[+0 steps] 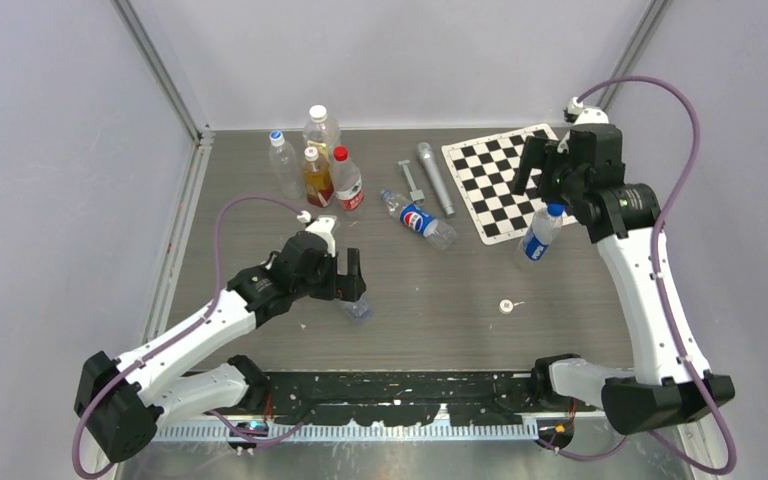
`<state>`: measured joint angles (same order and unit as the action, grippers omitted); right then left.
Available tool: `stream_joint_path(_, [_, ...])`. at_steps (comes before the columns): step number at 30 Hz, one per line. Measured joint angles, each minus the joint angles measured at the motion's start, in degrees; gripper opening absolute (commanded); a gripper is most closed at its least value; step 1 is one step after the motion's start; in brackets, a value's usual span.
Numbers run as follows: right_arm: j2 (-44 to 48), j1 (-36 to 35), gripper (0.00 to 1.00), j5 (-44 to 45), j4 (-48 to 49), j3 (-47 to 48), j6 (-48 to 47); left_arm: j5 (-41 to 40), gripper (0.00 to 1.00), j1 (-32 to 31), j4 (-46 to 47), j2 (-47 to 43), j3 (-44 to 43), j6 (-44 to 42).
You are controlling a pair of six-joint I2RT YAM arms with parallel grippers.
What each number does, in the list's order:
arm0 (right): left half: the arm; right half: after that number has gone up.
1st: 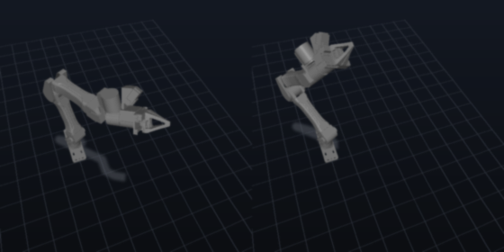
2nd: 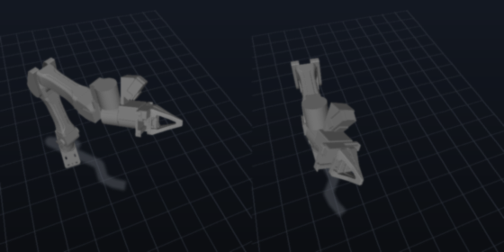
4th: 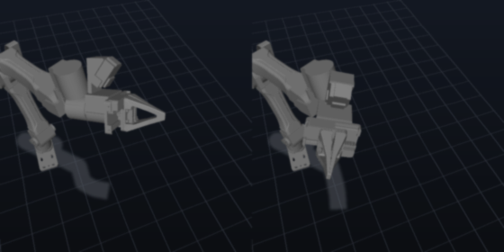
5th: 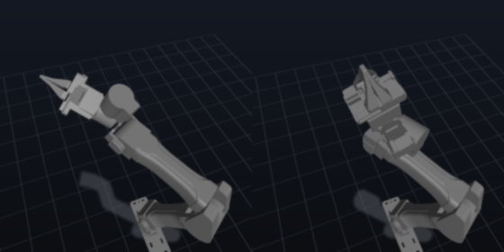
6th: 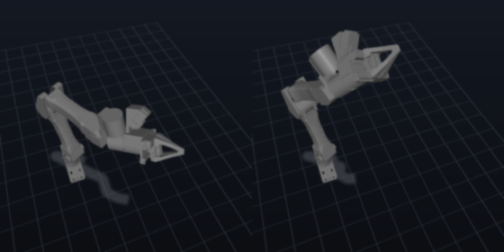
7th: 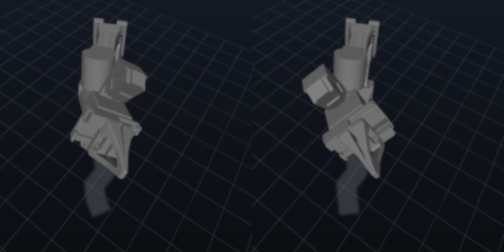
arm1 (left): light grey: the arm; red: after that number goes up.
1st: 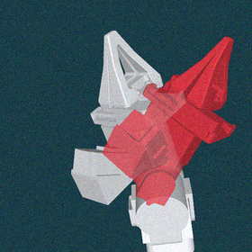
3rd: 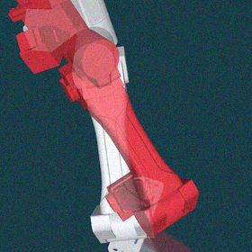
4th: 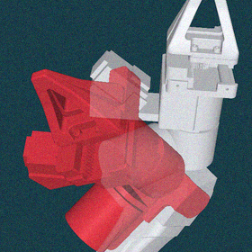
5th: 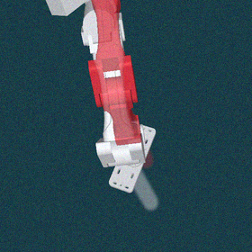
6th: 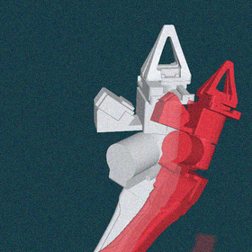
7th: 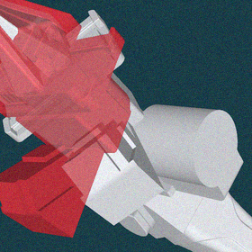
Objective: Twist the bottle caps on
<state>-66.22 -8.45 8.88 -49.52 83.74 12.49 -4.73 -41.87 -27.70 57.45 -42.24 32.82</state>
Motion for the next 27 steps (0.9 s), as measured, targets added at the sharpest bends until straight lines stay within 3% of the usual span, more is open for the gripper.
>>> stream_joint_path(8, [-13.6,0.0,1.0,-12.11,-7.67,11.82,0.81,-1.88,1.0,1.42,-3.56,2.29,-2.71,0.35])
stream_joint_path(11, [-17.29,-0.02,1.0,-15.04,-6.38,13.38,3.5,-2.67,0.99,5.92,-6.88,4.48,-7.02,0.61])
stream_joint_path(15, [-17.07,0.0,1.0,-21.2,1.97,6.69,7.93,-4.35,0.94,15.32,-8.37,5.95,-10.45,1.05])
stream_joint_path(20, [-18.16,0.0,1.0,-28.33,6.69,1.57,11.19,-7.45,0.84,26.51,-8.7,9.09,-10.97,1.53])
stream_joint_path(27, [-19.96,-0.37,1.0,-30.23,8.76,1.84,11.93,-10.14,0.59,32.63,-7.21,19.76,-11.23,3.58])
